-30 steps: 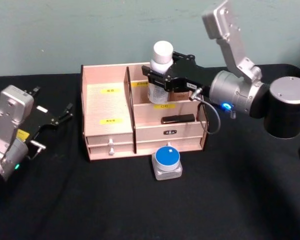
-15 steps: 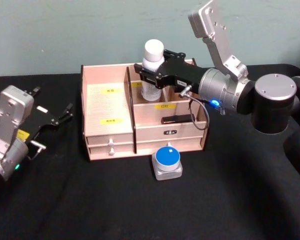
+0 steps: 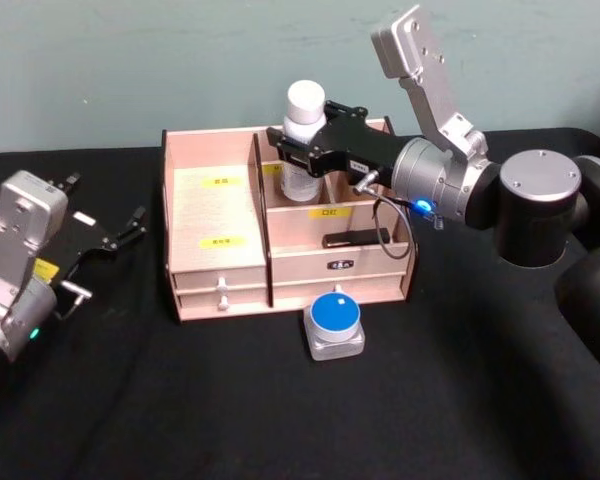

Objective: Pick up the facial cleanser and watermelon frost from the table and place them into the tiered storage box.

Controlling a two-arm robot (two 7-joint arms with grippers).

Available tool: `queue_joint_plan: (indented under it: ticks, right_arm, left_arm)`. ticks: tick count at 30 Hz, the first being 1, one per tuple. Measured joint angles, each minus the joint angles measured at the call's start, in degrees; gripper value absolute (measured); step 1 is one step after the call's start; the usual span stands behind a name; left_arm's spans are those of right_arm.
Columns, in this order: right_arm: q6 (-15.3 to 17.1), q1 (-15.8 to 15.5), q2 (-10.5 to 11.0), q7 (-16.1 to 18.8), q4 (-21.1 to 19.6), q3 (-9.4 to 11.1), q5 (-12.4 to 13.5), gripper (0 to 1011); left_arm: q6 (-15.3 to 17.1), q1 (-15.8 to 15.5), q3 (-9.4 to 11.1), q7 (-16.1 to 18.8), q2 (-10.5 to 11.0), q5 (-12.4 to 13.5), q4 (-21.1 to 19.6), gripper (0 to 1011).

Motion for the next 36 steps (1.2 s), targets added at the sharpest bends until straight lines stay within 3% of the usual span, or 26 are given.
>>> queue_joint_plan:
  ticks: [36]
  right_arm:
    - [-0.8, 0.7, -1.9, 1.9, 6.8, 0.1, -0.7, 602]
  left_arm:
    - [0.0, 0.0, 0.0, 0.0, 0.0, 0.0, 0.0, 1009]
